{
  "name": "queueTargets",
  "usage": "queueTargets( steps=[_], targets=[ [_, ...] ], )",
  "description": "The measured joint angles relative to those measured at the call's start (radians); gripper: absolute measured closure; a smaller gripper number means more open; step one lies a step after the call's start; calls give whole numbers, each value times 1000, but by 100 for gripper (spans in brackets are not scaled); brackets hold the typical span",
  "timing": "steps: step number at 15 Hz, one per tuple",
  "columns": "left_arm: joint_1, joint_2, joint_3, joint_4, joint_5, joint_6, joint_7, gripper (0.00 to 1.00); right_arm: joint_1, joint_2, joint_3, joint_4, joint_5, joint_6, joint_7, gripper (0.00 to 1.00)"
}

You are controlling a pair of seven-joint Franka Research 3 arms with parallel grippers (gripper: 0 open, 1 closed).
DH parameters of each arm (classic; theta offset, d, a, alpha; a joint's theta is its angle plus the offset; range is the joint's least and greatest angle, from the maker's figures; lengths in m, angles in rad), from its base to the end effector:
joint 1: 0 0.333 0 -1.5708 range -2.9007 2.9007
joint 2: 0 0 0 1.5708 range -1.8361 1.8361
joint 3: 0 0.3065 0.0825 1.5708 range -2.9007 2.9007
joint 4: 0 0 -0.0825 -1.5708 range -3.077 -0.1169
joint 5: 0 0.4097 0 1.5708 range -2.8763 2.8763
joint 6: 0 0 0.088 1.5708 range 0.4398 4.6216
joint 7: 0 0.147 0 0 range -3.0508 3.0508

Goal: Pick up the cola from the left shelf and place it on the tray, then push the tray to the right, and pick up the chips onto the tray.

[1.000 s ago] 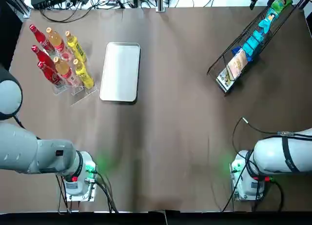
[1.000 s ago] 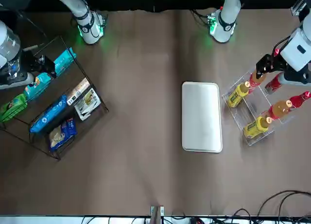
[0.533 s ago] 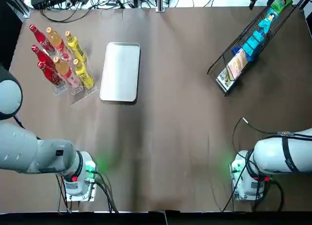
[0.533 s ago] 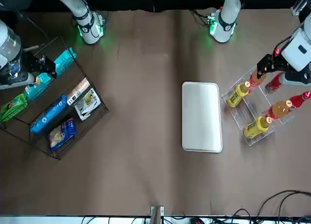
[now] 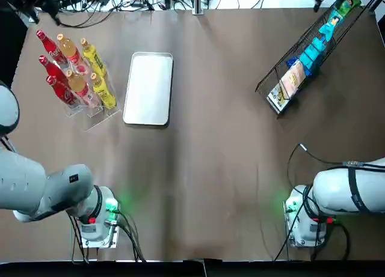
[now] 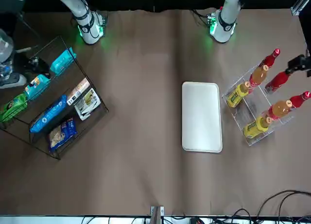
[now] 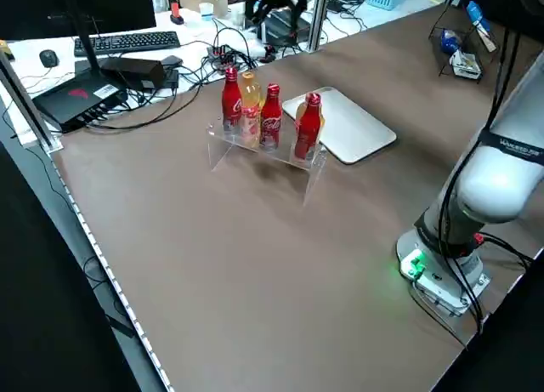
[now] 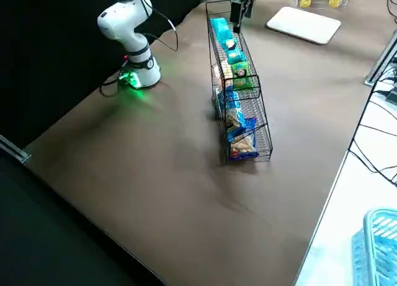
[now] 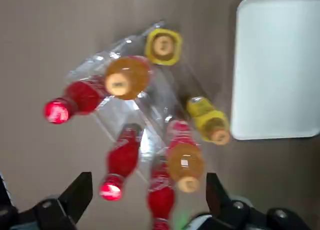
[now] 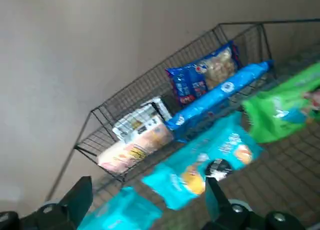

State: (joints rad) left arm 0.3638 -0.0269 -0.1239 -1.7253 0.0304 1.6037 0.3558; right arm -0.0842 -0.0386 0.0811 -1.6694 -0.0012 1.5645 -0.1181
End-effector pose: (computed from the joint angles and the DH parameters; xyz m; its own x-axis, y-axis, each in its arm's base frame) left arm 0.5478 0.1379 0.5166 0.9880 -0.1174 -0.1005 -0.1178 -0.9930 0.0016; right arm 0.5626 -0.0013 0.5477 0.9912 0.1145 -0.0664 0.1145 -0.9934 -0.0035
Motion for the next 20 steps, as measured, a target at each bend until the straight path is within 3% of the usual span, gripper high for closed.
queueTargets(
  steps=[5,10,11,17,20],
  targets=[
    [118,-61,1,-244,-1,226,128,0,-81,1,-3,-4,0,-4,-54,6],
    [130,-98,0,-328,-28,251,128,4,-82,8,0,-49,0,-8,-54,19],
    [130,-105,-1,-333,-28,251,128,9,-83,10,0,-57,-1,-6,-54,20],
    [130,-126,-9,-344,-29,251,128,67,-84,24,0,-70,-11,24,-54,20],
    [130,-126,-9,-344,-29,251,128,69,-82,31,2,-71,-11,26,-54,23]
  ],
)
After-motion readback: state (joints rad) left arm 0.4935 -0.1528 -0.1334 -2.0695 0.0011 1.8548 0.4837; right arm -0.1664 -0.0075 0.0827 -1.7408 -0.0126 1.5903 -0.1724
